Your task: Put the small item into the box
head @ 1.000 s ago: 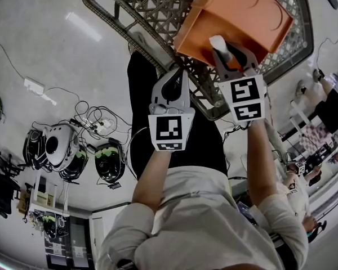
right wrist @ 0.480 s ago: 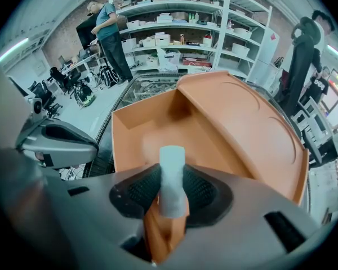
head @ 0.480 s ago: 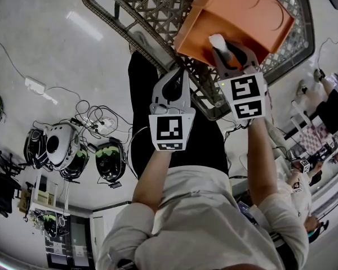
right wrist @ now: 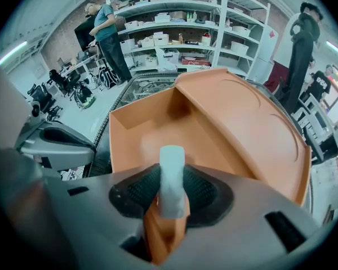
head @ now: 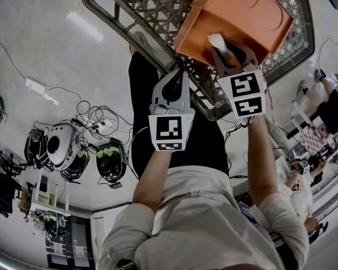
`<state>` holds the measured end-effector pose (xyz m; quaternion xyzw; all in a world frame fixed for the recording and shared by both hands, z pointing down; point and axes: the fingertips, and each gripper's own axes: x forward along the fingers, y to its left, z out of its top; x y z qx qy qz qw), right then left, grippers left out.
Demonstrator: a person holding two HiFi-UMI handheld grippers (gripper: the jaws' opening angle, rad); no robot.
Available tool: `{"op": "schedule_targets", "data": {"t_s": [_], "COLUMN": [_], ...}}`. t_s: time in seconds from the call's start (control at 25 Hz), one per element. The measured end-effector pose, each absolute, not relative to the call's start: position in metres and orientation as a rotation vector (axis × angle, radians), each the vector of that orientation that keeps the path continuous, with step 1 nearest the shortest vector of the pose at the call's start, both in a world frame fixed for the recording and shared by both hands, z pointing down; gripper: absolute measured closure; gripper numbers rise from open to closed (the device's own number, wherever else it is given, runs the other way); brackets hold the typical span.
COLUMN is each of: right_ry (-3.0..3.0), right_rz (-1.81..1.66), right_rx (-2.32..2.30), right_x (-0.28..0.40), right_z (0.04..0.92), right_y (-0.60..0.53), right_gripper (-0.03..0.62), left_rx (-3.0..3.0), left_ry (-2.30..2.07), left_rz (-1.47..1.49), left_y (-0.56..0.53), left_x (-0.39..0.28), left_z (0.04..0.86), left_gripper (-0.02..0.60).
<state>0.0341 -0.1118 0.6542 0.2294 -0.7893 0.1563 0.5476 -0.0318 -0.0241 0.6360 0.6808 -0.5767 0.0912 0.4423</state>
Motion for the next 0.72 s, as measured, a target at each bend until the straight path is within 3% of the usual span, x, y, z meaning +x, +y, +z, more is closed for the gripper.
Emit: {"op": "schedule_targets", "data": {"t_s": [0.4,0.72], "right_ry": [-1.929,-2.064], "right_rz": [0.409,0.454], "right_rx": [0.594,0.715], "right_x": [0.032,0.030], "right_z": [0.647,0.616], "right_y": [-0.111,-0.110], "right_gripper": [0.411,0.408], "left_rx": [1.719,1.762], "left_ry": [-1.437,-1.412], "left_rz": [0.271,0.309], "left_y": [-0.022,-0.022], "left_x": [-0.038,-0.036], "left_z": [0.627,0.621], "left_gripper": [0.574,0.574]}}
